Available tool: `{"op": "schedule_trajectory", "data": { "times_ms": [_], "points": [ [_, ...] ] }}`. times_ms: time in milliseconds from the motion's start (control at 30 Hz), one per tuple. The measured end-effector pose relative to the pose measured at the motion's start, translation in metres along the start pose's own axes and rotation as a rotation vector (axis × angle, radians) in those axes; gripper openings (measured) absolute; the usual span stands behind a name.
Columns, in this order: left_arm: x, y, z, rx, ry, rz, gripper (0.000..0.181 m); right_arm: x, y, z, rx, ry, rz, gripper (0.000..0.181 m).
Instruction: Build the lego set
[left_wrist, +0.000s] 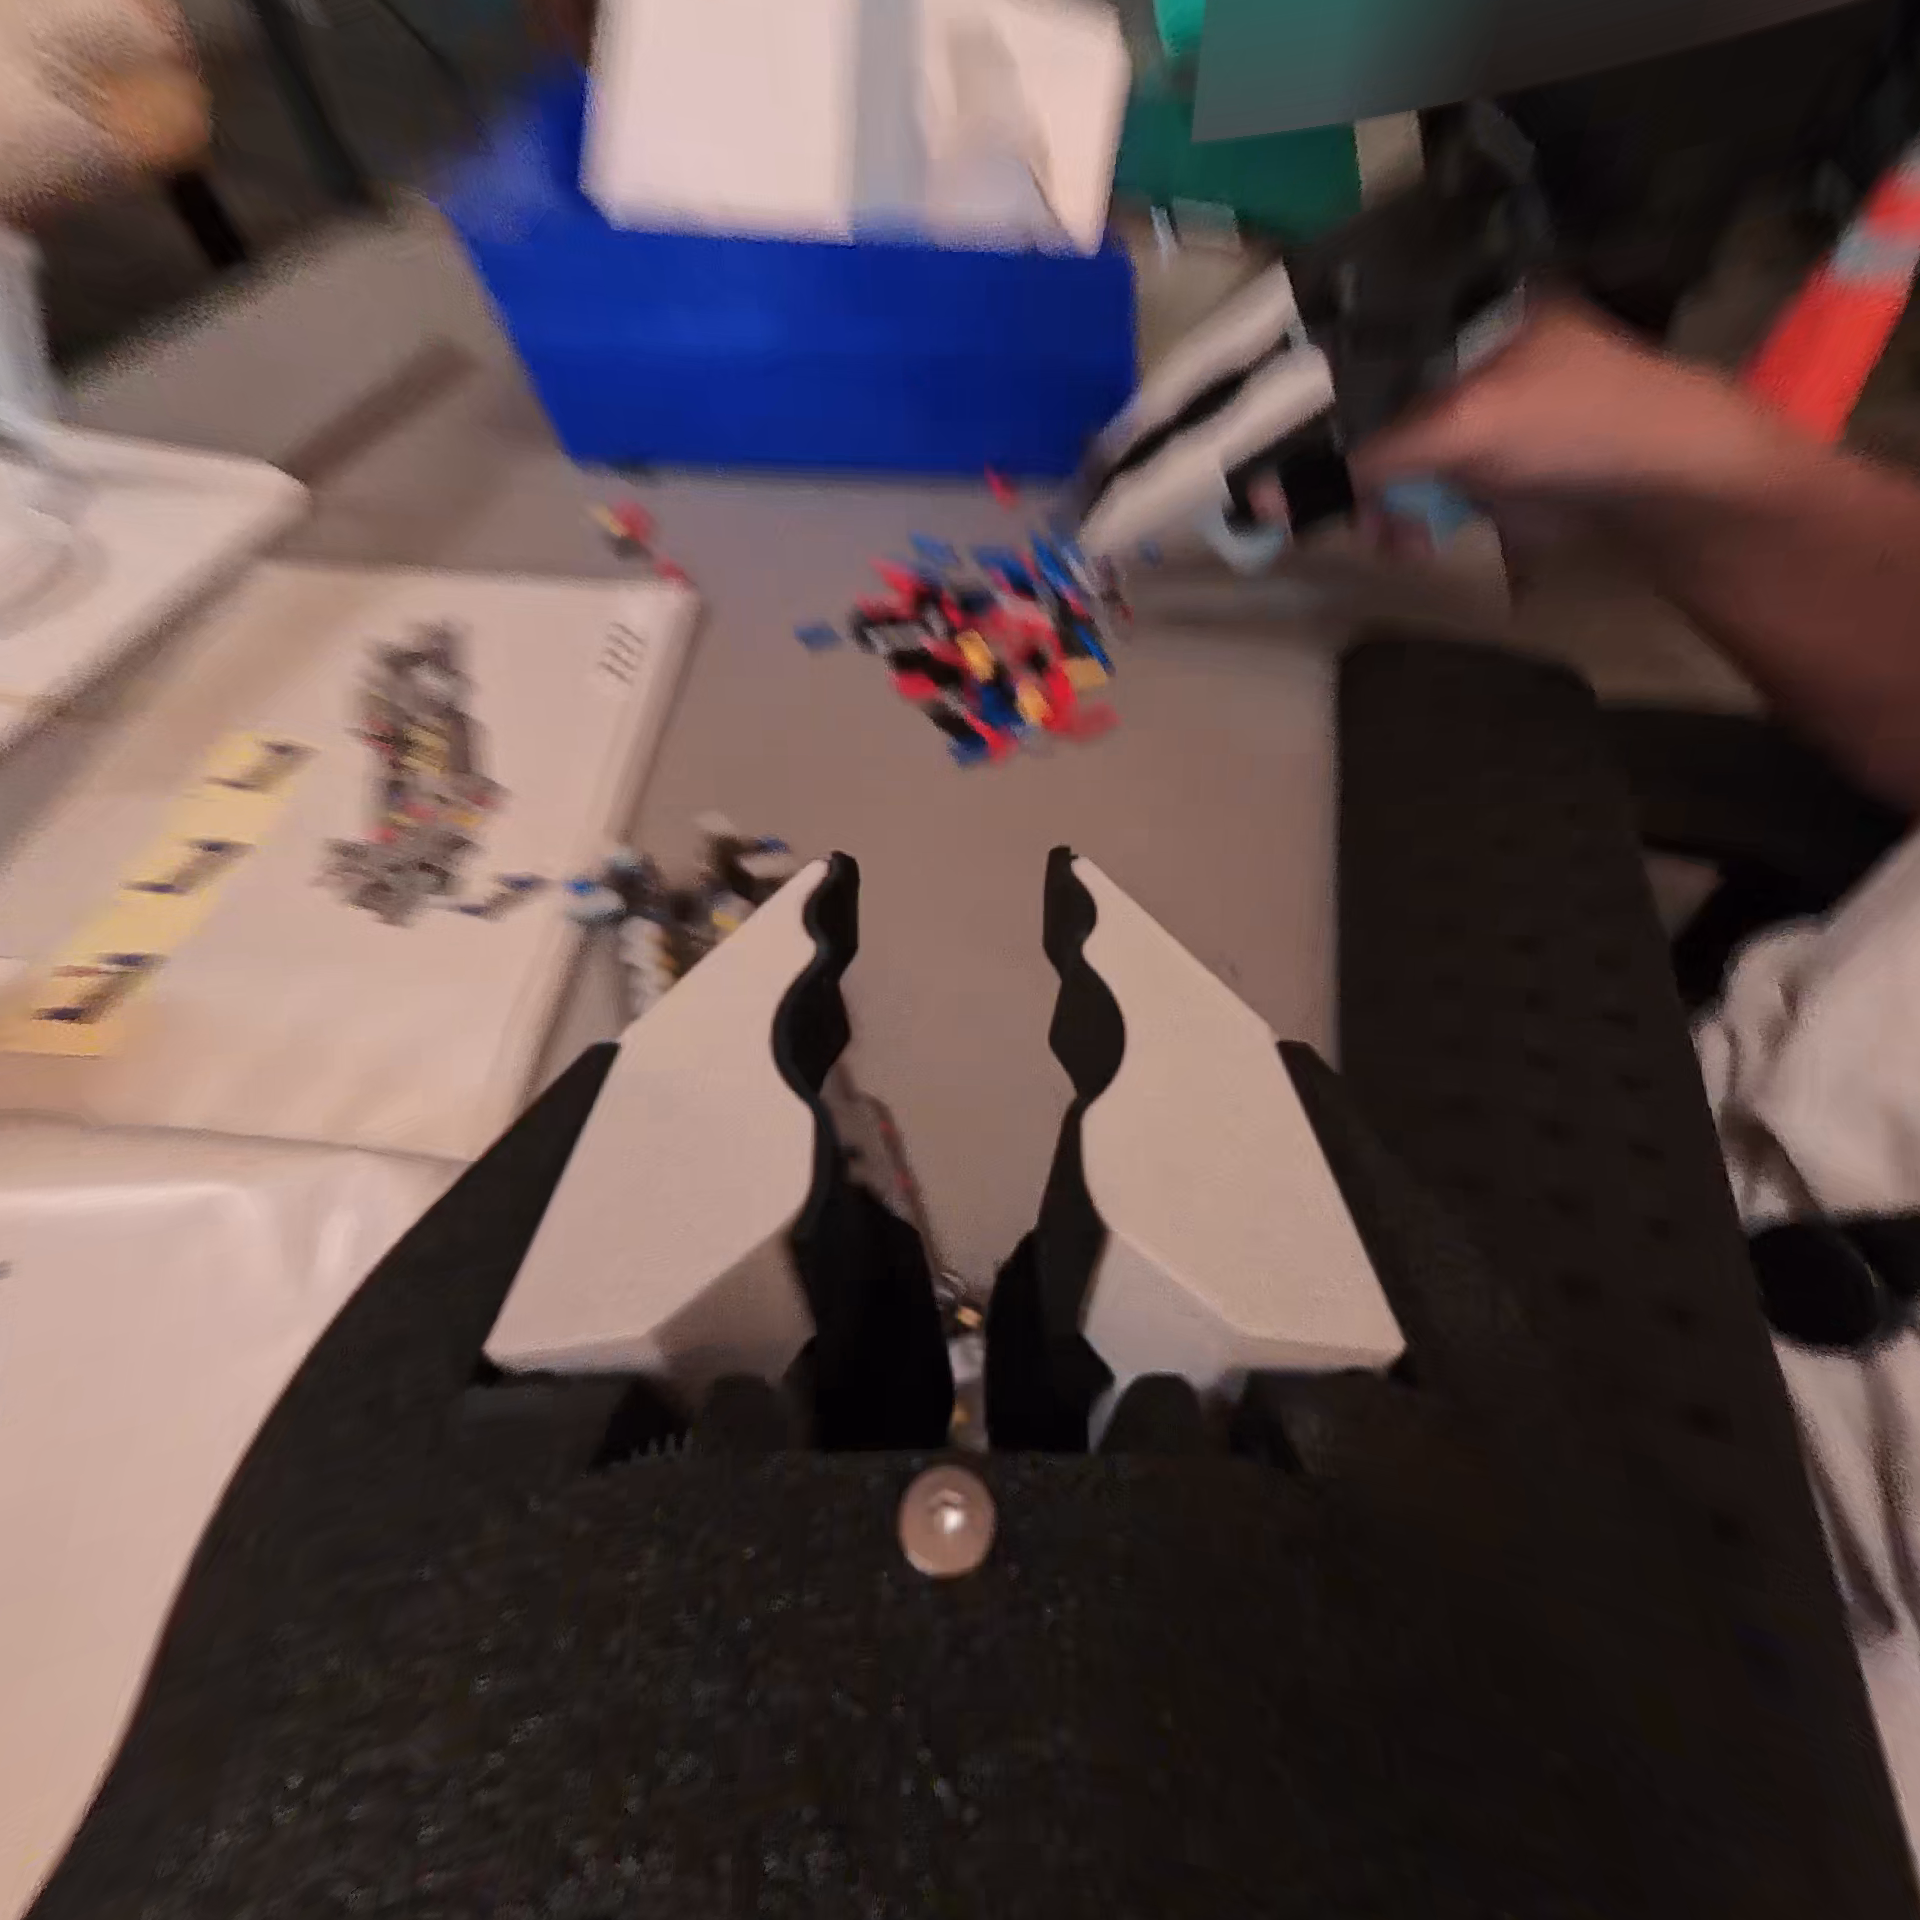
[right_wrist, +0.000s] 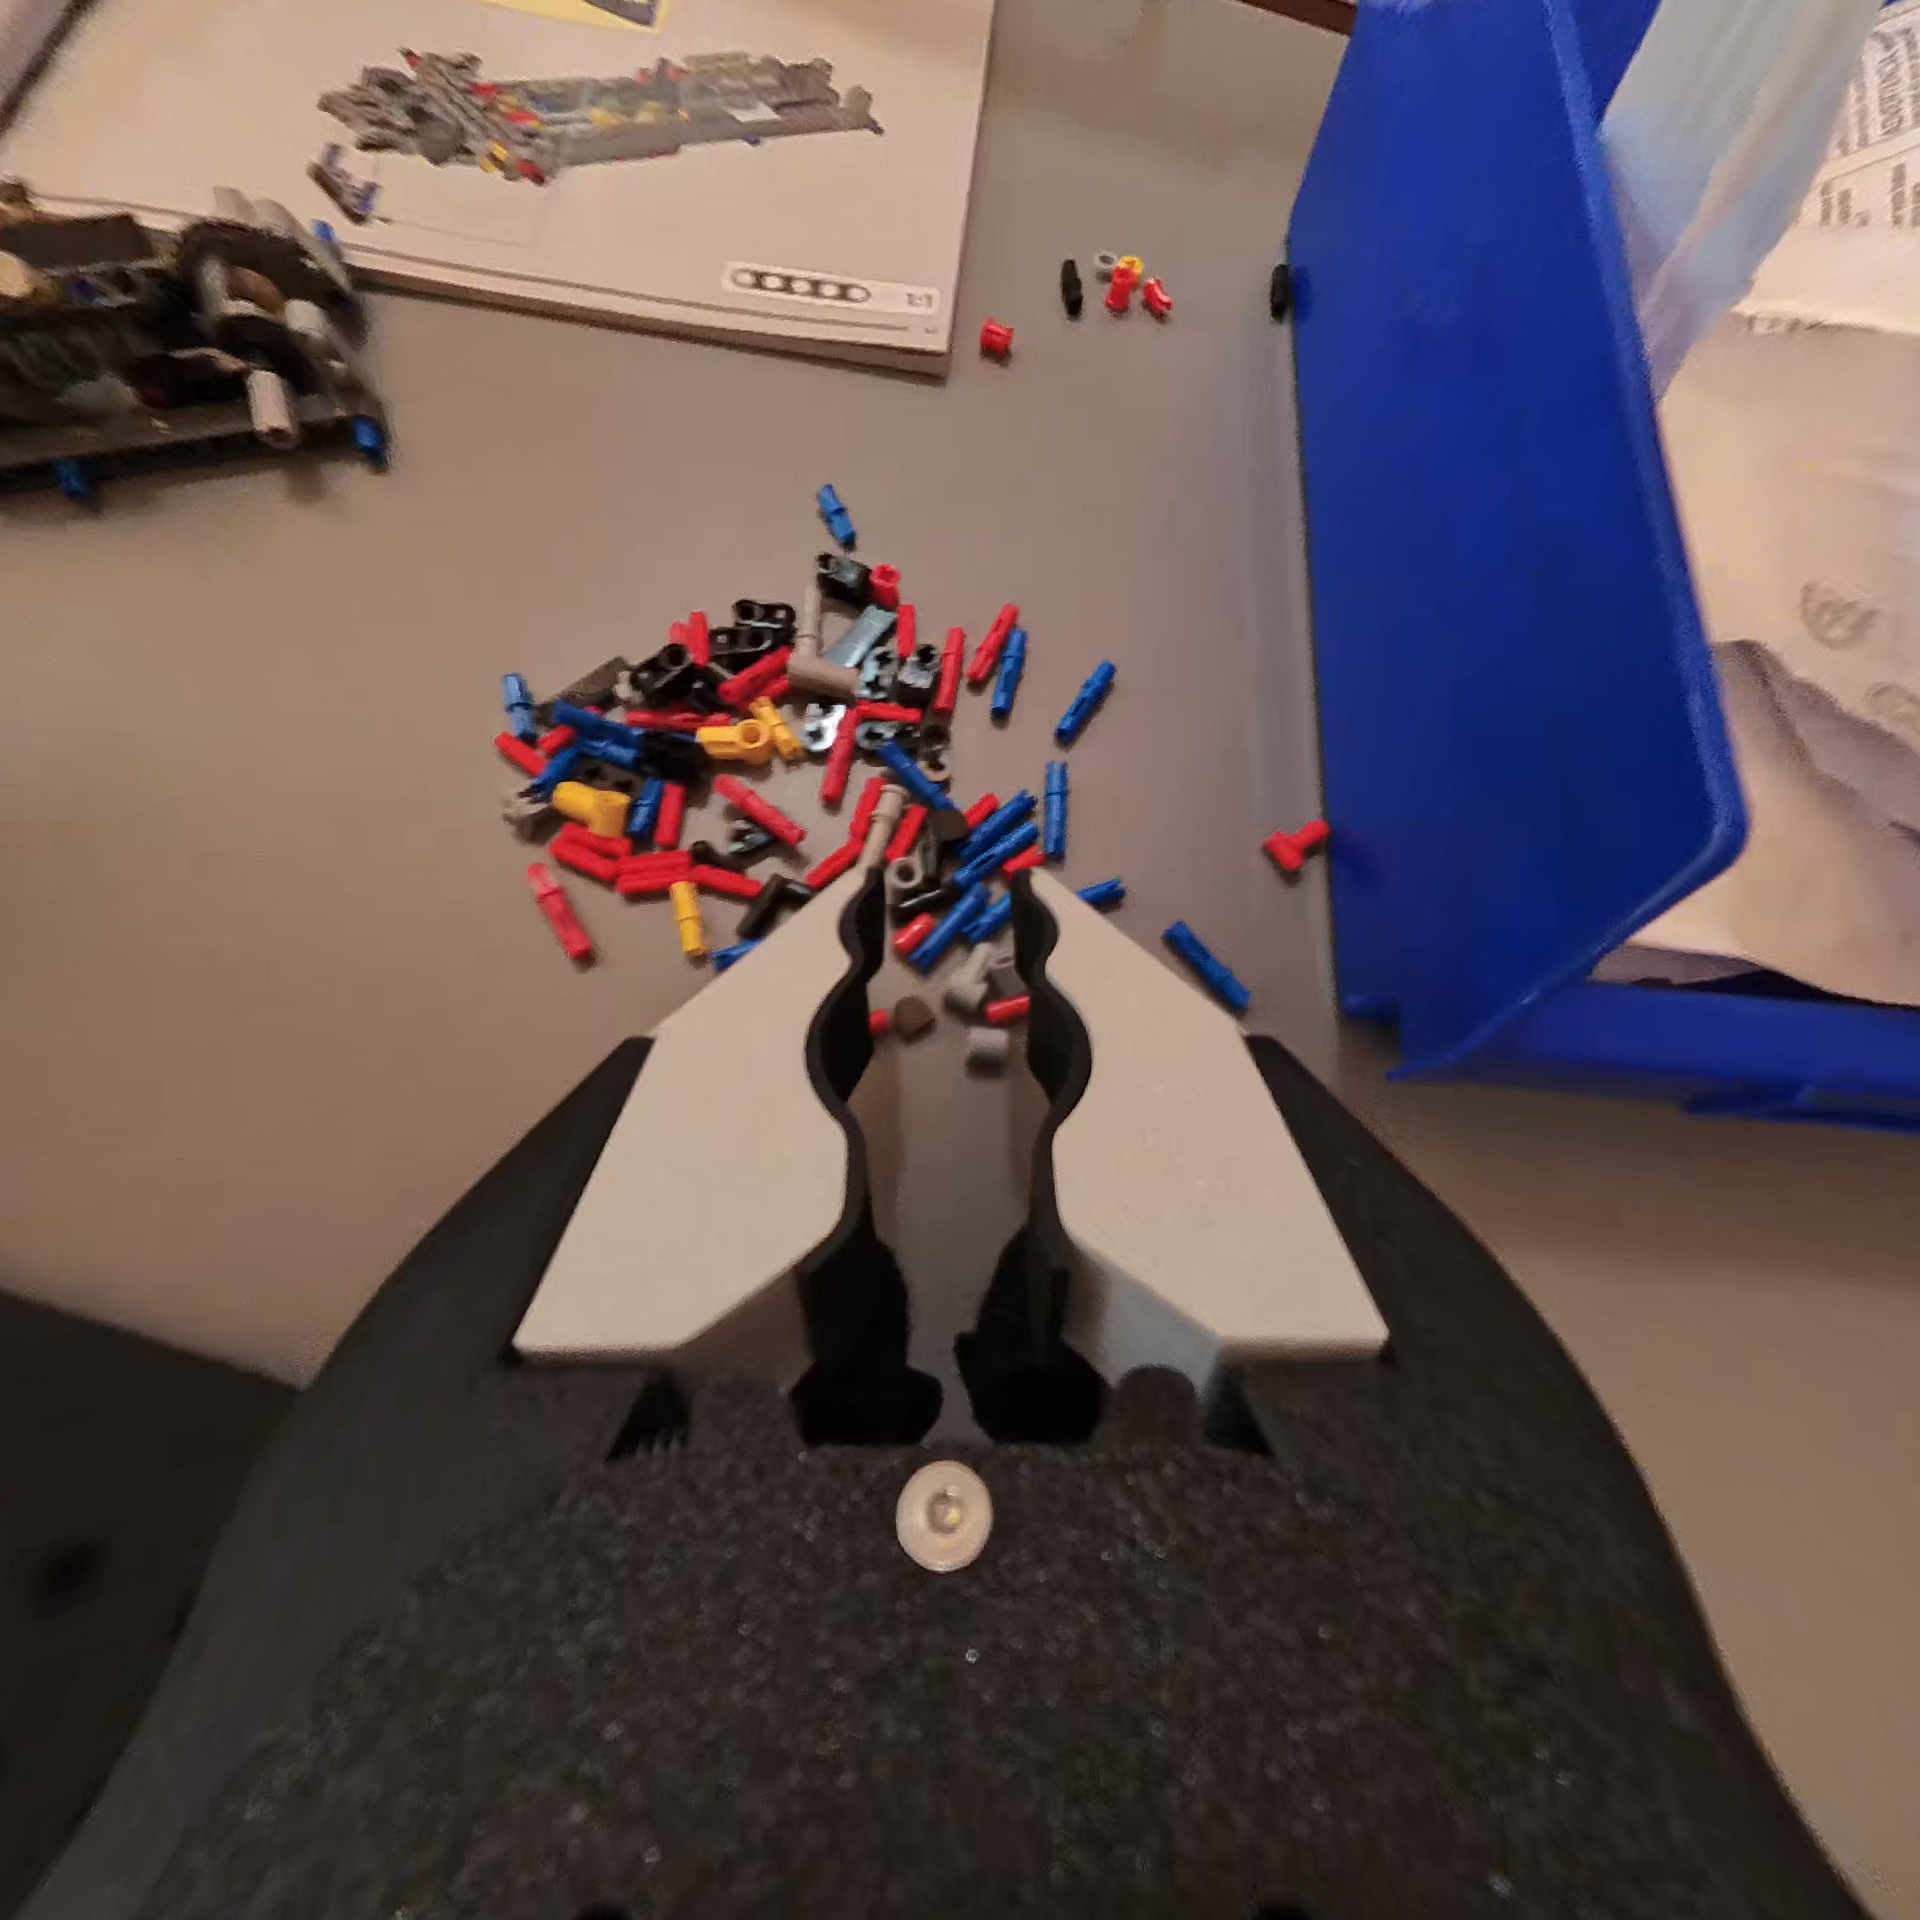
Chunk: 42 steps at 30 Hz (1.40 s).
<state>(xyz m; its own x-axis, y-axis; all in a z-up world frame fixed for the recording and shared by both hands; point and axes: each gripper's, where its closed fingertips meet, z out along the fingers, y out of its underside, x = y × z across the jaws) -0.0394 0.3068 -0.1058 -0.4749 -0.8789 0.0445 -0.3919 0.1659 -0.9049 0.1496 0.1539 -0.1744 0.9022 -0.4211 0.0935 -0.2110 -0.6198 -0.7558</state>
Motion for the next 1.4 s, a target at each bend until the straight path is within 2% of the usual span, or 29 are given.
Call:
{"op": "schedule_trajectory", "data": {
  "times_ms": [67,167,267,367,500,667,1067,1400],
  "points": [
    [-0.029,-0.023,-0.024,0.185,-0.064,-0.072,0.031,0.008,-0.003,0.003,-0.014,0.004,0.005,0.023],
    [-0.062,-0.029,-0.062,0.376,-0.147,-0.17,0.03,0.018,-0.001,0.002,-0.033,0.002,0.035,0.023],
    [-0.082,-0.022,-0.088,0.447,-0.245,-0.196,0.025,0.023,0.013,-0.006,-0.072,0.01,0.06,0.022],
    [-0.091,-0.026,-0.097,0.498,-0.268,-0.227,0.024,0.02,0.029,-0.015,-0.109,0.018,0.07,0.022],
    [-0.091,-0.022,-0.091,0.465,-0.253,-0.235,0.024,0.002,0.037,-0.014,-0.1,-0.004,0.084,0.018],
    [-0.089,-0.017,-0.082,0.421,-0.253,-0.226,0.024,-0.022,0.031,-0.009,-0.064,-0.036,0.066,0.017],
    [-0.087,-0.013,-0.077,0.391,-0.256,-0.218,0.024,0.014,0.027,-0.013,-0.072,0.035,0.061,0.017],
    [-0.087,-0.009,-0.073,0.364,-0.26,-0.22,0.024,-0.018,0.037,-0.006,-0.106,-0.069,0.007,0.016]
  ]
}}
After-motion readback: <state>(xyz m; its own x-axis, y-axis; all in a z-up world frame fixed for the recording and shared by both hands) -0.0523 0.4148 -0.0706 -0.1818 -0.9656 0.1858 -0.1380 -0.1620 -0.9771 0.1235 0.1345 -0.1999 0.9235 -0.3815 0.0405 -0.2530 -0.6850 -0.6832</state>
